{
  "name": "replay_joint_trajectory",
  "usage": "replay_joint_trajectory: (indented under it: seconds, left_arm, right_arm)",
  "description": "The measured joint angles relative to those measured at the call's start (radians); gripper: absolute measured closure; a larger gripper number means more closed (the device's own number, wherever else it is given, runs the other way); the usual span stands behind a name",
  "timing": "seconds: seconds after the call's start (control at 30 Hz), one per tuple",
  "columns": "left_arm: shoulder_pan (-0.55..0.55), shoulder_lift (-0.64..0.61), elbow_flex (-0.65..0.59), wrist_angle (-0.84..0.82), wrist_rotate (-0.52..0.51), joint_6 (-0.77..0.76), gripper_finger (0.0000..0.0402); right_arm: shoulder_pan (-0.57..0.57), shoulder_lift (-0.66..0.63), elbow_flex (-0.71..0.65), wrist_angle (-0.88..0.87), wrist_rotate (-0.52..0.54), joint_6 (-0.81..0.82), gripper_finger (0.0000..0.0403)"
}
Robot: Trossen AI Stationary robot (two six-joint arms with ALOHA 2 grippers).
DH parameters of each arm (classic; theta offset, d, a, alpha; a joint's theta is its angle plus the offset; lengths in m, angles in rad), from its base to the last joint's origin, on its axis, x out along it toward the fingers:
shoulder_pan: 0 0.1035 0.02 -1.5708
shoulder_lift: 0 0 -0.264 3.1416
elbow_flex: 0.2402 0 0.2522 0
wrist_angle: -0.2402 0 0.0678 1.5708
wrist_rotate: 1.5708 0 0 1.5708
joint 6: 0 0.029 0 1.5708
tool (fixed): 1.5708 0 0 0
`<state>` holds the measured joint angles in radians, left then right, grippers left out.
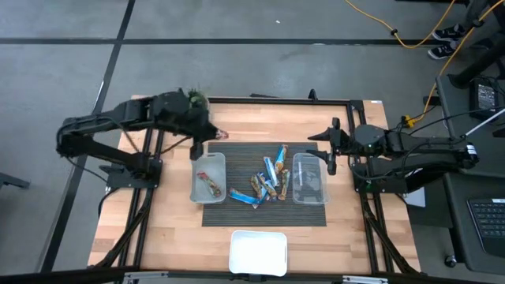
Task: Pick and place Granola Bars by type
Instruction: Put the red granola bar into the gray bin
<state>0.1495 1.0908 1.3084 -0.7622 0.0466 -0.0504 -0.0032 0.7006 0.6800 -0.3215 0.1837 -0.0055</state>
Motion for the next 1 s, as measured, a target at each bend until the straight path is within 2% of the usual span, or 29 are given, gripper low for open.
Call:
replay_joint_trajectory:
  seconds: [0.17, 0.33, 0.77, 1.0]
  left_arm:
    - [-0.045, -0.125, -0.131, 0.041, -0.005, -0.079, 0.0369]
    - [-0.082, -0.180, -0.199, 0.038, -0.026, -0.148, 0.0369]
    - [-0.175, -0.128, -0.316, 0.043, -0.029, -0.217, 0.0369]
    - [-0.226, -0.069, -0.423, 0.042, -0.094, -0.217, 0.0369]
  right_arm:
    - [0.000, 0.000, 0.000, 0.020, 0.000, -0.002, 0.0189]
    - [0.000, 0.000, 0.000, 0.020, 0.000, -0.001, 0.0189]
    - [0.000, 0.000, 0.000, 0.021, 0.000, 0.000, 0.0189]
    - [0.000, 0.000, 0.000, 0.021, 0.000, 0.000, 0.0189]
